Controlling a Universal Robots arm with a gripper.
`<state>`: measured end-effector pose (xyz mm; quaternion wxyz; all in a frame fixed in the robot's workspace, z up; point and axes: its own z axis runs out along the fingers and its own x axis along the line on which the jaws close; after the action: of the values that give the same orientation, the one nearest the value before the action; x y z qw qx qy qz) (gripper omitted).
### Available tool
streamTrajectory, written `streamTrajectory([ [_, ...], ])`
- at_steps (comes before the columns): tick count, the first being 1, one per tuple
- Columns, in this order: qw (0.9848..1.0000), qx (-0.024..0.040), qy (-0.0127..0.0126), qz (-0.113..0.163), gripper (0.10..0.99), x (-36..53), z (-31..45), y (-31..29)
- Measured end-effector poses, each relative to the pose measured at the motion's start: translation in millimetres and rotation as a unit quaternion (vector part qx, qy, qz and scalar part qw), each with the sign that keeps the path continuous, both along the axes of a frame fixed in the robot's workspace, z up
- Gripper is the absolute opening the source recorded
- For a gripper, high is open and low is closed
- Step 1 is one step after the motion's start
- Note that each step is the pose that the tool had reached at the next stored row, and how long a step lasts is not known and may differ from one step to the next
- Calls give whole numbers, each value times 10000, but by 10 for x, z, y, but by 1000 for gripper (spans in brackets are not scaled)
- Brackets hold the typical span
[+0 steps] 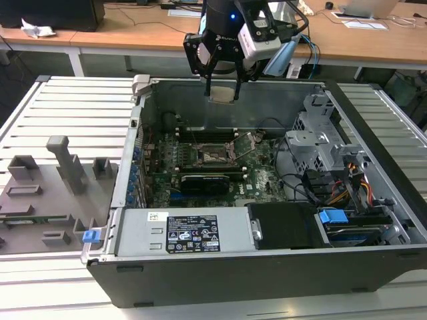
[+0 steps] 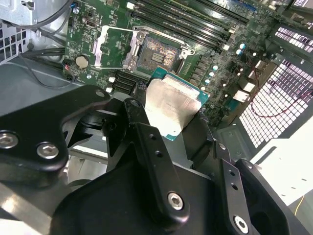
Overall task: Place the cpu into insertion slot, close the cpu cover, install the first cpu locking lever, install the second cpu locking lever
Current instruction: 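Place the cpu into insertion slot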
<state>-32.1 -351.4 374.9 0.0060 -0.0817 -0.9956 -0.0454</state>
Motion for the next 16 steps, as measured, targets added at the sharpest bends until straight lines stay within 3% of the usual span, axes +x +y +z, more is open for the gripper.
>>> streamTrajectory([
  [16, 9999, 0, 0, -130, 541, 0, 0, 0],
])
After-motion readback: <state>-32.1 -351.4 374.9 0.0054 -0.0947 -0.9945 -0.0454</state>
